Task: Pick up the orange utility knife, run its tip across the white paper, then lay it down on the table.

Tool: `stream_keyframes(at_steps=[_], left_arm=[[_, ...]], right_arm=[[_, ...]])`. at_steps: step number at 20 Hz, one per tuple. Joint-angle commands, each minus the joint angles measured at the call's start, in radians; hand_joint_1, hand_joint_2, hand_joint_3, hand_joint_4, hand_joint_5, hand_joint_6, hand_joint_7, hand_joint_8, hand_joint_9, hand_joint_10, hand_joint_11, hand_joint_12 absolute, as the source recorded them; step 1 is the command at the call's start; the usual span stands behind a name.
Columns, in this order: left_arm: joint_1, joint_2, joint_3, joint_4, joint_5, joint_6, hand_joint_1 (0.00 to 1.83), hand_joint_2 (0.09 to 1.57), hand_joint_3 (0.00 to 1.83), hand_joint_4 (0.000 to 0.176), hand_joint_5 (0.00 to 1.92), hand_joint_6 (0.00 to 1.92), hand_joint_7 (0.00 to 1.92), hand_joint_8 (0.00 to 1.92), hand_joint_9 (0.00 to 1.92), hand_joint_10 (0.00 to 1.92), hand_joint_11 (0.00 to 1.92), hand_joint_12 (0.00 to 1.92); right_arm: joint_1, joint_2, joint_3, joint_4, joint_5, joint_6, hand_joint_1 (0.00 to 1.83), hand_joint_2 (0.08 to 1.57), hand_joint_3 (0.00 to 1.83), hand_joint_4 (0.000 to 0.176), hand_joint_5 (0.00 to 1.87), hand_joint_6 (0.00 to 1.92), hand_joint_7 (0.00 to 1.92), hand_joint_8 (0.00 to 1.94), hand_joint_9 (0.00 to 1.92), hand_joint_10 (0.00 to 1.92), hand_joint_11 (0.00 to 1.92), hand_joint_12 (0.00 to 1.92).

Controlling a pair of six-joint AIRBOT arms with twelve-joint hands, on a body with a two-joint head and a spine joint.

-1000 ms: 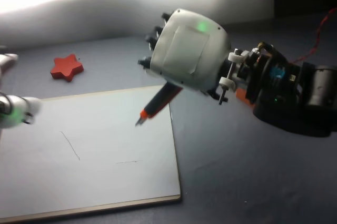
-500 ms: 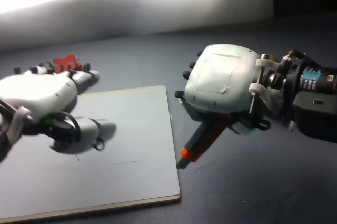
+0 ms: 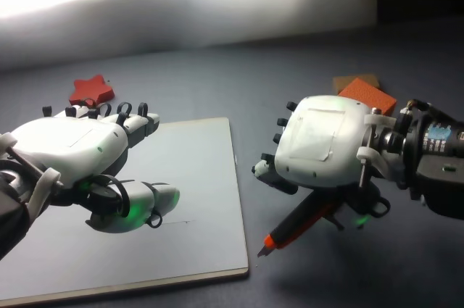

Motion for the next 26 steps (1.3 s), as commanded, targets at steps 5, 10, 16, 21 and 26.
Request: stream_keyframes(at_steps=[5, 10, 16, 21, 26], left_arm=[[-0.001, 0.003, 0.005, 0.067, -0.057, 0.0, 0.26, 1.28, 0.0, 0.0, 0.09, 0.0, 0.13, 0.0, 0.16, 0.0, 0.0, 0.65], [0.0, 0.003, 0.001, 0.075, -0.057, -0.004, 0.25, 1.27, 0.0, 0.0, 0.1, 0.0, 0.15, 0.01, 0.19, 0.01, 0.0, 0.74], [0.0, 0.003, 0.001, 0.101, -0.059, -0.007, 0.27, 1.27, 0.0, 0.0, 0.11, 0.01, 0.15, 0.0, 0.19, 0.0, 0.0, 0.72], [0.001, 0.003, 0.0, 0.101, -0.062, -0.009, 0.23, 1.28, 0.0, 0.0, 0.1, 0.0, 0.14, 0.0, 0.18, 0.0, 0.0, 0.71], [-0.007, 0.002, -0.014, 0.101, -0.074, -0.011, 0.19, 1.29, 0.0, 0.0, 0.29, 0.06, 0.29, 0.03, 0.29, 0.04, 0.0, 1.0]], right_arm=[[-0.012, 0.031, -0.029, -0.002, 0.11, -0.014, 0.97, 1.34, 0.05, 0.0, 0.53, 1.64, 0.31, 1.5, 0.24, 1.76, 0.25, 1.92], [-0.035, 0.076, -0.076, -0.002, 0.129, -0.003, 0.62, 1.11, 0.0, 0.0, 0.02, 0.1, 0.11, 0.04, 0.07, 0.34, 0.0, 0.92], [-0.042, 0.106, -0.112, -0.002, 0.142, -0.005, 0.48, 0.99, 0.0, 0.0, 0.0, 0.0, 0.0, 0.0, 0.0, 0.0, 0.0, 0.0], [-0.042, 0.14, -0.147, -0.002, 0.164, -0.007, 0.11, 1.05, 0.01, 0.0, 0.0, 0.0, 0.0, 0.0, 0.0, 0.0, 0.0, 0.0], [-0.014, 0.219, -0.207, -0.002, 0.177, -0.006, 0.12, 1.13, 0.0, 0.0, 0.42, 0.08, 0.49, 0.07, 0.4, 0.14, 0.0, 1.07]])
